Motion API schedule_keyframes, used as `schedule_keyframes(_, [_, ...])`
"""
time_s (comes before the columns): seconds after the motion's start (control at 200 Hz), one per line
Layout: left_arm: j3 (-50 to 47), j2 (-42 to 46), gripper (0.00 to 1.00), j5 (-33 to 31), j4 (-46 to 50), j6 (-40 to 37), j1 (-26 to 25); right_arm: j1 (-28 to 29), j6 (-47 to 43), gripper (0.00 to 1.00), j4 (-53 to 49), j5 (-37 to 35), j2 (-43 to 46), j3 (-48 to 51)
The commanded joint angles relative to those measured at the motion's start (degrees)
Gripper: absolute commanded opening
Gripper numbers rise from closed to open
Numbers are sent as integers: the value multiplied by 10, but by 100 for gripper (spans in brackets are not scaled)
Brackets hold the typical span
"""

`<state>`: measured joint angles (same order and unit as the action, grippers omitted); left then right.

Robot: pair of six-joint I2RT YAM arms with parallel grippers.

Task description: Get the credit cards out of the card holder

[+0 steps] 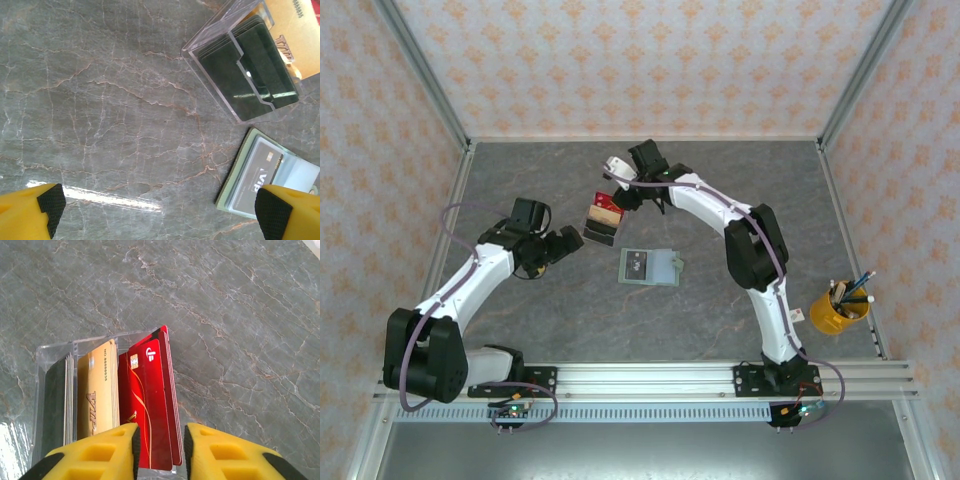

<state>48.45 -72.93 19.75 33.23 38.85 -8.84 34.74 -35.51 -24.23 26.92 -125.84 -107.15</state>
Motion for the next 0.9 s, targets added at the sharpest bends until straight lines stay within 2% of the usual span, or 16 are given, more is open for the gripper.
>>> schedule_keyframes(0.0, [22,-5,100,12,4,-16,4,4,55,32,5,-12,55,6])
schedule_keyframes(0.125, [24,-8,100,22,2,-17,3,4,162,35,30,-36,123,69])
schedule_keyframes(0.255, [25,-9,100,26,0,-22,-8,4,315,39,39,-57,205,167])
schedule_keyframes(0.545, [50,-32,100,14,-13,-27,-78,3,616,56,56,-108,340,405])
schedule_keyframes(0.721, [65,-69,100,7,-43,-5,-123,5,712,54,118,-24,342,474])
schedule_keyframes(0.896, [74,-106,100,0,-68,23,-148,6,748,45,133,-6,308,483])
